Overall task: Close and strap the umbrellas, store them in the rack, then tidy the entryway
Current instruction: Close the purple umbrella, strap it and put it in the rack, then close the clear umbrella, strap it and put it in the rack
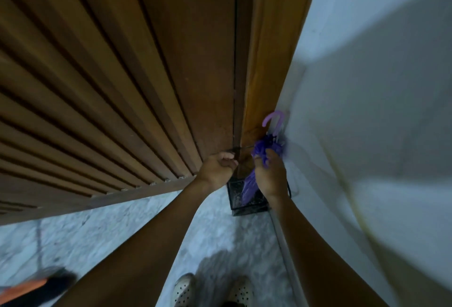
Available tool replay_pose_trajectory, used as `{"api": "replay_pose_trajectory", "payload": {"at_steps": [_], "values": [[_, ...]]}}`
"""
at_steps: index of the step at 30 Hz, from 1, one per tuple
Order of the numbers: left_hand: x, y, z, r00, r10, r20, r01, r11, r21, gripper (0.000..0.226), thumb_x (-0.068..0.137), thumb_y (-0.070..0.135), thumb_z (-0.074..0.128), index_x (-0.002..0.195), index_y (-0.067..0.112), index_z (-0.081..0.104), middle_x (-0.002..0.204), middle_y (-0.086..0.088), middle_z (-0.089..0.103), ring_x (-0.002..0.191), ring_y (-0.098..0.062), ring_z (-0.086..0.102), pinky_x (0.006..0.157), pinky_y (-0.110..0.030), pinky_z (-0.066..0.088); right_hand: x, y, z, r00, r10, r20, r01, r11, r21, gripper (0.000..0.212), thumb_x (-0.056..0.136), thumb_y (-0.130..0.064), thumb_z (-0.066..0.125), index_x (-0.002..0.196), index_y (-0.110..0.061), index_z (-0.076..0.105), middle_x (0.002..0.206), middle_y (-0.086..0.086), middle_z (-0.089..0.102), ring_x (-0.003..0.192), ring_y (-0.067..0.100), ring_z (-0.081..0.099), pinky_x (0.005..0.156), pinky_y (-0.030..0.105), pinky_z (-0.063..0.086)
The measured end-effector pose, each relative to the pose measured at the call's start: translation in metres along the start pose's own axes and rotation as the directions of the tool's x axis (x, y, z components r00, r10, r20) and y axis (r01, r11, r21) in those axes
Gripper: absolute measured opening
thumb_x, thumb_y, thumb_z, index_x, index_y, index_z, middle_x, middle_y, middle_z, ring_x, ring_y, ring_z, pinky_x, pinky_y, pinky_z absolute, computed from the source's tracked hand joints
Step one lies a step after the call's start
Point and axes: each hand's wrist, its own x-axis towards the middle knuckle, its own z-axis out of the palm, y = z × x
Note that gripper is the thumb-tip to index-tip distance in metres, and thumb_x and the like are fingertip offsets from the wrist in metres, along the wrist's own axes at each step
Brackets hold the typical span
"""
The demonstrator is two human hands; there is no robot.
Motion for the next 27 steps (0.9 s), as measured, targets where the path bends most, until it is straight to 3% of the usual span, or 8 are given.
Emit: {"api": "replay_pose_trajectory", "payload": {"at_steps": [3, 5, 9, 12, 15, 20, 24, 27], "values": [[-0.052, 0.022, -0.045, 0.997, 0.014, -0.075, -0.015, 1.0, -0.006, 0.021, 0.095, -0.01, 0.043, 0.094, -0.002, 0.062, 0.082, -0.006, 0.055, 0.076, -0.012, 0.053, 0.061, -0.004, 0.042, -0.042, -0.055, -0.012, 0.985, -0.079, 0.155, 0.08, 0.997, -0.003, 0.042, 0.1, -0.029, 0.053, 0.135, -0.008, 0.055, 0.135, 0.011, 0.059, 0.125, 0.028, 0.055, 0.097, 0.028, 0.041], [-0.087, 0.029, -0.081, 0.989, 0.024, -0.145, -0.016, 0.998, 0.057, 0.024, 0.095, -0.011, 0.042, 0.086, 0.003, 0.06, 0.076, -0.004, 0.053, 0.069, -0.011, 0.05, 0.058, -0.008, 0.044, -0.074, -0.091, -0.015, 0.96, -0.145, 0.24, 0.153, 0.988, -0.015, 0.041, 0.099, -0.034, 0.052, 0.135, -0.013, 0.055, 0.133, 0.006, 0.06, 0.123, 0.024, 0.056, 0.099, 0.03, 0.044], [-0.164, 0.028, -0.153, 0.965, 0.067, -0.254, -0.031, 0.989, 0.143, 0.023, 0.09, 0.001, 0.057, 0.111, 0.004, 0.068, 0.088, 0.001, 0.061, 0.087, -0.014, 0.057, 0.08, -0.026, 0.047, -0.144, -0.154, -0.004, 0.886, -0.299, 0.355, 0.328, 0.945, -0.022, 0.038, 0.099, -0.031, 0.055, 0.131, -0.011, 0.06, 0.129, 0.01, 0.065, 0.12, 0.024, 0.06, 0.102, 0.036, 0.047], [-0.228, 0.01, -0.203, 0.924, 0.106, -0.368, -0.054, 0.987, 0.151, 0.02, 0.092, 0.002, 0.058, 0.109, -0.004, 0.067, 0.093, -0.008, 0.061, 0.089, -0.017, 0.056, 0.077, -0.019, 0.044, -0.205, -0.187, 0.022, 0.82, -0.348, 0.454, 0.392, 0.92, -0.003, 0.036, 0.098, -0.03, 0.056, 0.128, -0.011, 0.061, 0.127, 0.008, 0.066, 0.12, 0.022, 0.06, 0.104, 0.034, 0.046], [-0.303, -0.025, -0.249, 0.864, 0.082, -0.497, -0.036, 0.994, 0.101, 0.01, 0.092, 0.011, 0.062, 0.096, 0.005, 0.069, 0.087, -0.01, 0.066, 0.083, -0.017, 0.06, 0.075, -0.023, 0.045, -0.278, -0.205, 0.061, 0.704, -0.384, 0.597, 0.459, 0.888, 0.03, 0.037, 0.099, -0.03, 0.055, 0.13, -0.01, 0.06, 0.127, 0.008, 0.064, 0.12, 0.019, 0.059, 0.098, 0.027, 0.045], [-0.454, -0.108, -0.31, 0.712, 0.021, -0.702, 0.034, 0.997, 0.064, 0.022, 0.093, 0.024, 0.062, 0.108, 0.01, 0.071, 0.096, -0.002, 0.068, 0.09, -0.013, 0.061, 0.076, -0.021, 0.043, -0.426, -0.211, 0.132, 0.486, -0.432, 0.76, 0.611, 0.789, 0.058, 0.038, 0.099, -0.031, 0.055, 0.13, -0.009, 0.06, 0.129, 0.006, 0.063, 0.119, 0.018, 0.059, 0.093, 0.024, 0.043], [-0.582, -0.183, -0.342, 0.599, -0.109, -0.793, 0.087, 0.994, -0.071, 0.021, 0.093, 0.028, 0.062, 0.11, 0.016, 0.068, 0.088, -0.003, 0.068, 0.075, -0.015, 0.063, 0.059, -0.021, 0.044, -0.552, -0.201, 0.18, 0.285, -0.428, 0.857, 0.703, 0.701, 0.117, 0.036, 0.096, -0.037, 0.057, 0.125, -0.016, 0.062, 0.128, 0.002, 0.063, 0.118, 0.018, 0.059, 0.103, 0.037, 0.046], [-0.678, -0.239, -0.353, 0.469, -0.199, -0.861, 0.076, 0.98, -0.185, 0.022, 0.092, 0.028, 0.062, 0.11, 0.016, 0.068, 0.089, -0.006, 0.07, 0.078, -0.019, 0.066, 0.061, -0.023, 0.045, -0.645, -0.186, 0.216, 0.119, -0.416, 0.902, 0.76, 0.622, 0.187, 0.035, 0.095, -0.04, 0.058, 0.122, -0.019, 0.064, 0.127, 0.002, 0.065, 0.117, 0.018, 0.06, 0.104, 0.041, 0.047]]}}
